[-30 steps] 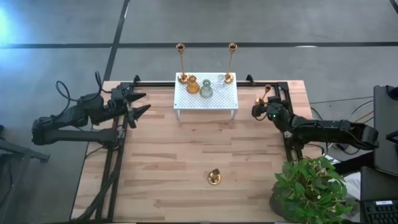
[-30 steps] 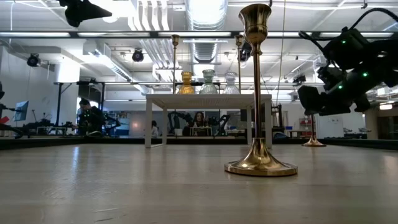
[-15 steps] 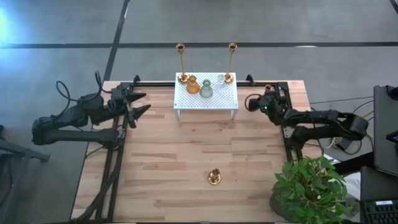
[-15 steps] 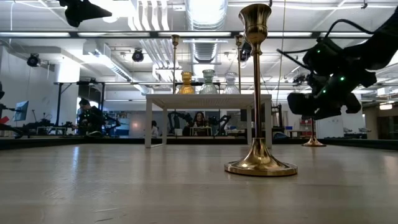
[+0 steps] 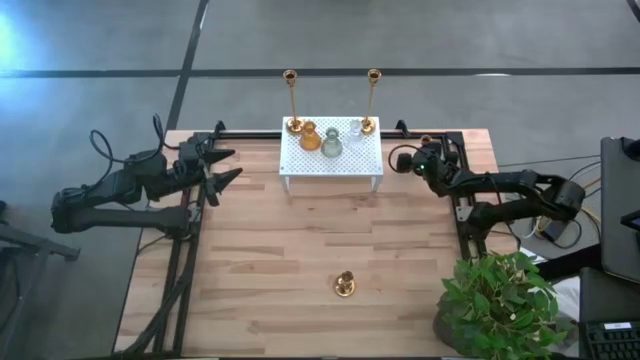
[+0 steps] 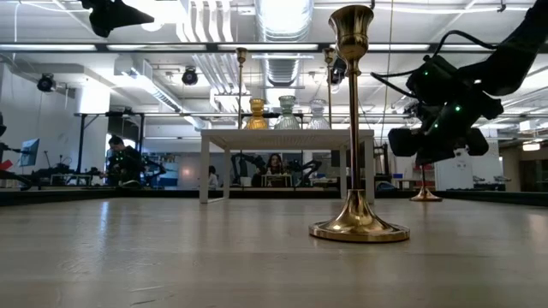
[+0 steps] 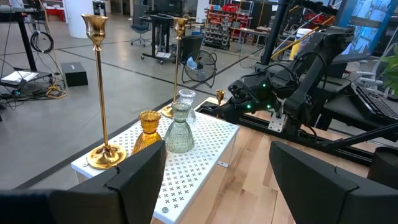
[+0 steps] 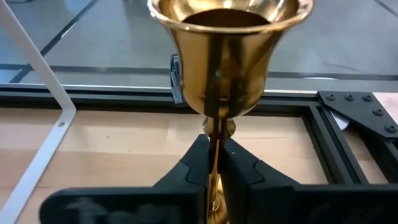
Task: Pick & Place candle stick holders
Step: Put the golden candle holder on the shelf
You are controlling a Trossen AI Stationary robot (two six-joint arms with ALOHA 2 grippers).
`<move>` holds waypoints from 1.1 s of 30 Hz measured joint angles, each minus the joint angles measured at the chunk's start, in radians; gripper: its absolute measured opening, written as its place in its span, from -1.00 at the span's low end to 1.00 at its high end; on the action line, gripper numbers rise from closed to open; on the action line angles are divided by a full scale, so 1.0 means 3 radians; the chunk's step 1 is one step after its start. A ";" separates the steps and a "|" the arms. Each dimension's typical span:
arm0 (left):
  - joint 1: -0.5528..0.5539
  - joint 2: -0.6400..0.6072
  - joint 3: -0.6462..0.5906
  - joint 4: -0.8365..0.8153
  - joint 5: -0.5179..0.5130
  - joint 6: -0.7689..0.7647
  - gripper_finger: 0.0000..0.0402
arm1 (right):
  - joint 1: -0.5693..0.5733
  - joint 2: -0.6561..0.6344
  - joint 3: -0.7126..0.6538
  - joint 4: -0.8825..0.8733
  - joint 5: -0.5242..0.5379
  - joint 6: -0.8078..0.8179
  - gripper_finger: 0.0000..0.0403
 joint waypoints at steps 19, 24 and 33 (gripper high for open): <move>0.0000 0.0000 0.0000 0.0001 0.0000 0.0000 0.45 | 0.0003 -0.0187 -0.0039 -0.0046 -0.0002 0.0075 -0.95; 0.0000 0.0001 0.0000 0.0000 0.0001 0.0000 0.45 | 0.0003 -0.0492 -0.0039 -0.0205 0.0001 0.0014 -0.95; 0.0000 0.0001 0.0000 0.0001 0.0000 0.0000 0.45 | 0.0003 -0.1291 0.0075 -0.0580 -0.0002 -0.0328 -0.95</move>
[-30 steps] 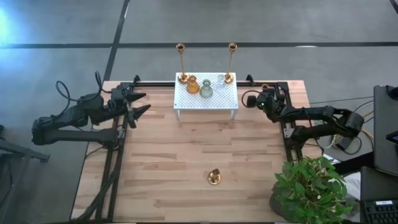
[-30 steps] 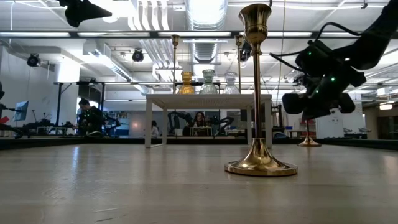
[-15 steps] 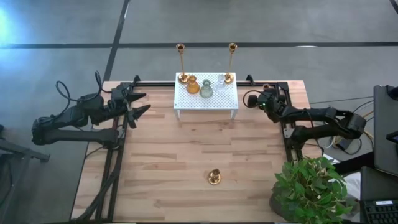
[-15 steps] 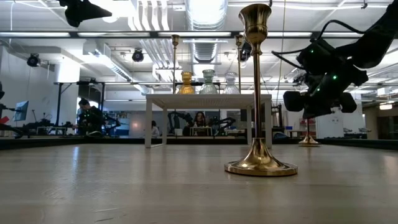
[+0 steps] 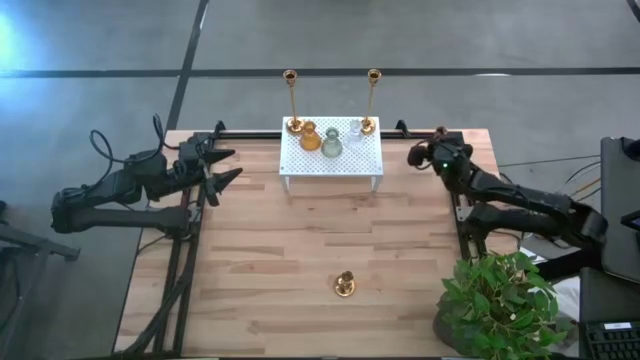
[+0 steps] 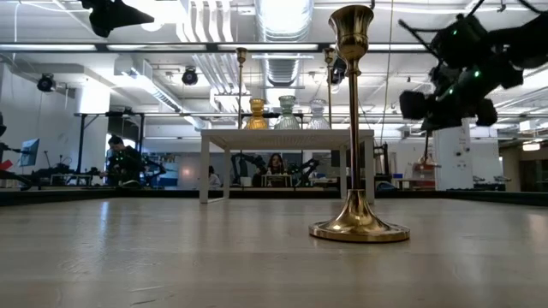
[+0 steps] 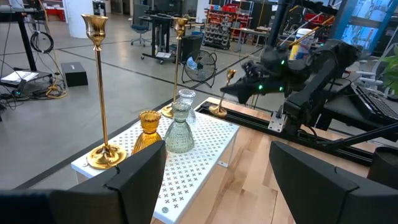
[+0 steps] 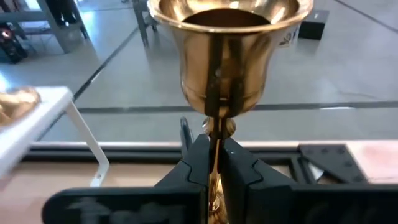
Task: Pick & Place candle stick holders
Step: Put the golden candle holder on the shelf
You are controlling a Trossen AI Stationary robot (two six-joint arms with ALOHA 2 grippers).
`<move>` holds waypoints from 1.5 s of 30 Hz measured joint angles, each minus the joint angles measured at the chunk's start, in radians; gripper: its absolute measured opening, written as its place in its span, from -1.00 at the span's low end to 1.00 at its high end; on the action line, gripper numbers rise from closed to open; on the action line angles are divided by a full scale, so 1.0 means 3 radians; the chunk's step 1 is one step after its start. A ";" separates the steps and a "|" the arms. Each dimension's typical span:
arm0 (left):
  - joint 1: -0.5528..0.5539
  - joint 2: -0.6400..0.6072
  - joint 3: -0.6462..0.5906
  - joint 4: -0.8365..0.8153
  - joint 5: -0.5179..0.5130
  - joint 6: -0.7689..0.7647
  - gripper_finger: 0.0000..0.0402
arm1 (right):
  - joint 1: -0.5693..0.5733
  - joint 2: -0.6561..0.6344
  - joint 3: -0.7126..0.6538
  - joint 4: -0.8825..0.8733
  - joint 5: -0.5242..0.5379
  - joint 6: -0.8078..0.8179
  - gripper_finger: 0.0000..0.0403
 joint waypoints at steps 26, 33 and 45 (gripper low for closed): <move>0.0000 0.0000 0.0000 0.0000 0.0000 0.0000 0.45 | 0.1246 0.0610 0.2071 -0.1601 -0.0481 -0.0181 -0.95; 0.0000 -0.0001 0.0000 0.0000 0.0000 -0.0001 0.45 | 0.1450 0.1101 0.2290 -0.1434 -0.0428 -0.0133 -0.95; 0.0001 -0.0001 0.0000 -0.0001 0.0001 0.0000 0.45 | 0.1428 0.1603 0.2482 -0.1398 -0.0454 -0.0058 -0.95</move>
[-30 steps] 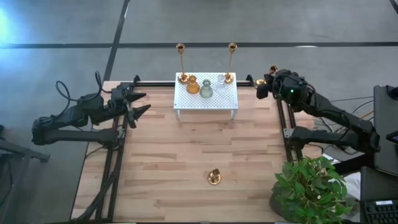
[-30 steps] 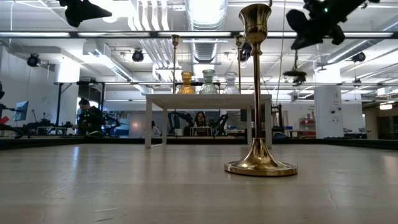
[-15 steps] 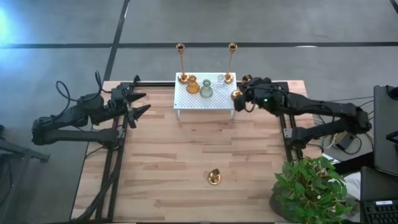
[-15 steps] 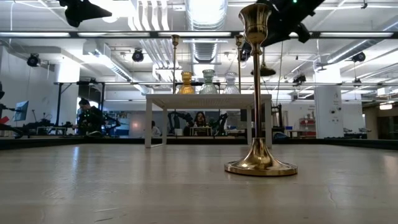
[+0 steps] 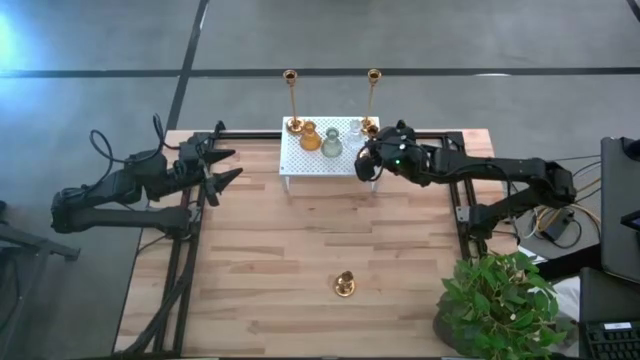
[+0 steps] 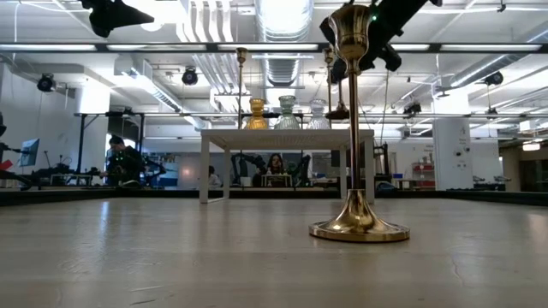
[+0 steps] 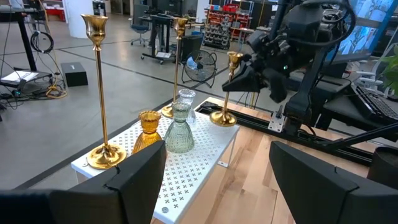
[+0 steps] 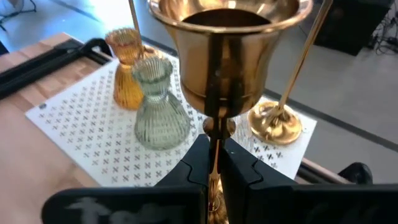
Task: Pick & Place candle stick holders
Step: Put the golden candle holder on the shelf
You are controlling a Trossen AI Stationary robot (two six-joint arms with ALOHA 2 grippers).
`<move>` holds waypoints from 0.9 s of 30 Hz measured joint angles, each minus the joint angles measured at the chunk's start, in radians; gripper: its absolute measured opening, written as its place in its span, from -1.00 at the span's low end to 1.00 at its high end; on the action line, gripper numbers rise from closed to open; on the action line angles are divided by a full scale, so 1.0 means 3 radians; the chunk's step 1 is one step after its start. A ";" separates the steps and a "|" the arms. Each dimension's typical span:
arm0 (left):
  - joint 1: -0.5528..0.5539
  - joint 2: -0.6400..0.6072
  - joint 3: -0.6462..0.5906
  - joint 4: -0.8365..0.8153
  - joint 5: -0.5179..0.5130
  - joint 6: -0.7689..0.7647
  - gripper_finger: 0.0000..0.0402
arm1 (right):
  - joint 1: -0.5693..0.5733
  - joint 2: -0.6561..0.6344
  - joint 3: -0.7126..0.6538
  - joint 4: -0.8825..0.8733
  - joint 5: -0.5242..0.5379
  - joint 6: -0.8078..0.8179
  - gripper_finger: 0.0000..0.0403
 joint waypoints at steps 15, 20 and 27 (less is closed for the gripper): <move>0.0000 0.0000 0.0000 0.0001 -0.0001 0.0000 0.45 | -0.0087 -0.0075 -0.0405 0.0622 -0.0131 -0.0092 -0.95; -0.0001 0.0001 0.0000 0.0000 -0.0001 -0.0001 0.45 | -0.0084 -0.0069 -0.0405 0.0629 -0.0179 -0.0102 -0.95; 0.0000 -0.0001 0.0000 0.0001 -0.0001 0.0000 0.45 | -0.0096 -0.0051 -0.0406 0.0626 -0.0189 -0.0102 -0.95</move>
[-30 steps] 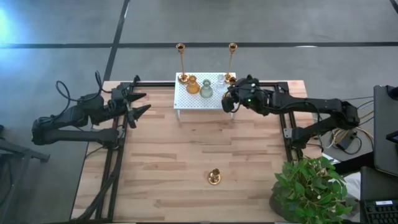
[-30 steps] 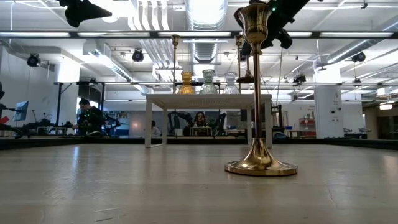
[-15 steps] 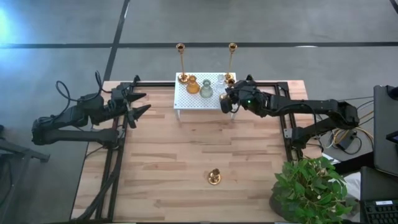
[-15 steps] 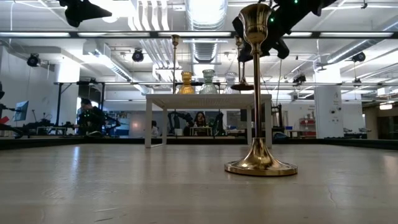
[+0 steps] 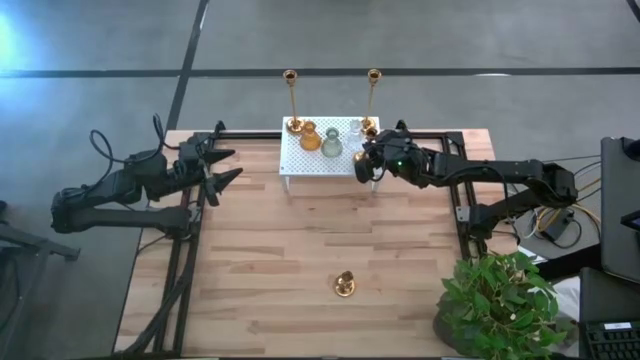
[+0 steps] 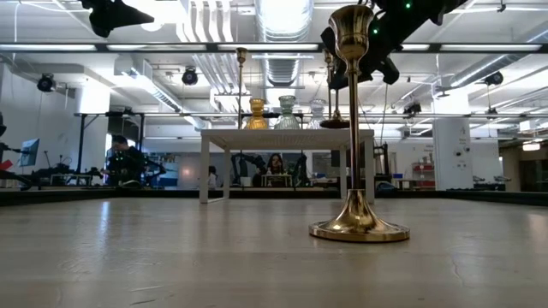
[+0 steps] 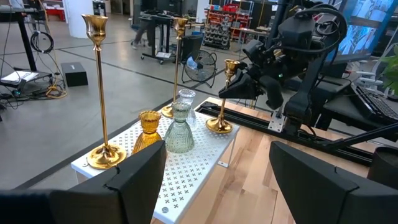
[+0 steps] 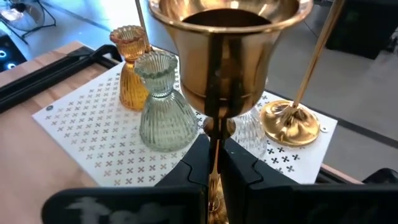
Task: Pick & Place candle stick holders
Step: Put the golden candle holder on the shelf
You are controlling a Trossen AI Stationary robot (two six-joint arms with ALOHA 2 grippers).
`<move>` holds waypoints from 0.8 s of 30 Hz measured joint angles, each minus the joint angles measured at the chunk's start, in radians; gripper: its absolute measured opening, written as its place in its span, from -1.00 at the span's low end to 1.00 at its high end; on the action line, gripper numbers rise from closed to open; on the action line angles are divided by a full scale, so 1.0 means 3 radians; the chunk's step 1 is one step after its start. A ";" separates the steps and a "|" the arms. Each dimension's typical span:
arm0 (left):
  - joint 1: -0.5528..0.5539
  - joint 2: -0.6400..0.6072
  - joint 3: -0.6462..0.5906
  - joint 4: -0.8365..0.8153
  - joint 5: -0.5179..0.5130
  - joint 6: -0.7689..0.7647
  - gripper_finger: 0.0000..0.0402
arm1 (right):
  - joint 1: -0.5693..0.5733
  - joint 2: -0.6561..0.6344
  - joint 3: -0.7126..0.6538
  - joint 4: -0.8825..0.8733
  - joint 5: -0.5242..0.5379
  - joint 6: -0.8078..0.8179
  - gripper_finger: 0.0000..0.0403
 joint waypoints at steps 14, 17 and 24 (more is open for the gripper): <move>0.0000 0.0000 0.0000 -0.0001 0.0000 0.0000 0.45 | -0.0003 0.0154 0.0113 0.0013 -0.0178 -0.0177 -0.95; 0.0000 0.0000 0.0000 -0.0001 0.0000 0.0000 0.45 | -0.0004 0.0160 0.0128 -0.0063 -0.0059 -0.0189 -0.95; -0.0001 0.0000 0.0001 -0.0001 0.0001 0.0000 0.45 | -0.0009 0.0155 0.0144 -0.0051 -0.0136 -0.0200 -0.95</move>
